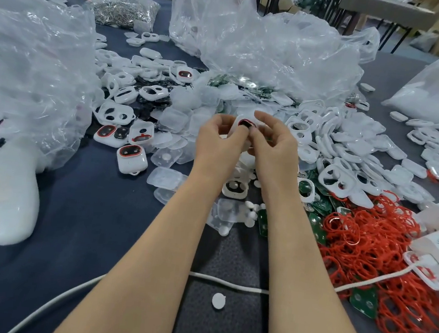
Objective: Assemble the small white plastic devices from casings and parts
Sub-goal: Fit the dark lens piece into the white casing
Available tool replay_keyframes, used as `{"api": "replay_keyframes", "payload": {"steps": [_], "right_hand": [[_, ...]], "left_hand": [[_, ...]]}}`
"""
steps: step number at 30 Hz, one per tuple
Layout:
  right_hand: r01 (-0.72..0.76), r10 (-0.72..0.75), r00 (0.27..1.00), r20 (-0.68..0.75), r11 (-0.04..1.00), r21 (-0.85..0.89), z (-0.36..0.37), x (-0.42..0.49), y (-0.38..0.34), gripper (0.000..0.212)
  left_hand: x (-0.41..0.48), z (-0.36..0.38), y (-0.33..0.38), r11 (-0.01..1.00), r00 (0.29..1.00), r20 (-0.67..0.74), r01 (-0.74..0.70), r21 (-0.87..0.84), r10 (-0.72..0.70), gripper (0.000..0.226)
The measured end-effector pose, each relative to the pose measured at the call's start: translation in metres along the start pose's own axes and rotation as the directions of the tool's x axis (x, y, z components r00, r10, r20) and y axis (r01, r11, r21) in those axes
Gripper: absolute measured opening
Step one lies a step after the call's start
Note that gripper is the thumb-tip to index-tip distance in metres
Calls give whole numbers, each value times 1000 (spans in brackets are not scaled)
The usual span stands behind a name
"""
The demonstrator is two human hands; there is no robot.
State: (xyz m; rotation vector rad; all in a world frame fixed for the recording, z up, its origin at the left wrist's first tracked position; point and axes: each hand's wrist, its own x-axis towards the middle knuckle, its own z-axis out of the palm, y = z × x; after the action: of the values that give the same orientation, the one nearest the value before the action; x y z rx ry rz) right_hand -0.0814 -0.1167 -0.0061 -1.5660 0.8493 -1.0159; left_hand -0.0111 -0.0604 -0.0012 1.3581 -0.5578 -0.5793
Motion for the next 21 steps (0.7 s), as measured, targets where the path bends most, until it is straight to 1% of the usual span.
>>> {"api": "replay_keyframes", "payload": {"steps": [3,5,7,8,10,12,15,17,21], "right_hand": [[7,-8,999,44,1000,23,-1,-1,-2,13],[-16,10,997,75,996,88,-1,-2,-4,9],[-54,37,995,98,983,174,-1,-2,-6,12],[-76,57,994,97,977,200,-2,-1,-6,16],[-125,104,990,100,964,236,-4,0,-7,21],[-173,134,981,143,934,311,-7,0,-7,22],[-210,126,968,216,880,427,-9,0,-9,24],[-214,111,961,251,877,431,-9,-1,-8,24],[-194,81,945,317,918,346,-8,-2,-4,19]], "left_hand": [[-1,-1,1,1000,1000,-9,-16,18,16,4],[0,-1,1,999,1000,-14,-28,20,28,3],[3,-3,0,1000,1000,-7,-2,-15,2,8],[4,-4,1,998,999,11,34,-60,-33,9],[5,-6,3,972,988,90,138,-189,-122,6],[4,-8,7,924,968,157,235,-301,-196,5],[4,-11,9,861,945,211,316,-399,-249,7],[5,-12,9,844,936,213,346,-409,-280,8],[6,-11,7,857,931,133,366,-363,-341,4]]}}
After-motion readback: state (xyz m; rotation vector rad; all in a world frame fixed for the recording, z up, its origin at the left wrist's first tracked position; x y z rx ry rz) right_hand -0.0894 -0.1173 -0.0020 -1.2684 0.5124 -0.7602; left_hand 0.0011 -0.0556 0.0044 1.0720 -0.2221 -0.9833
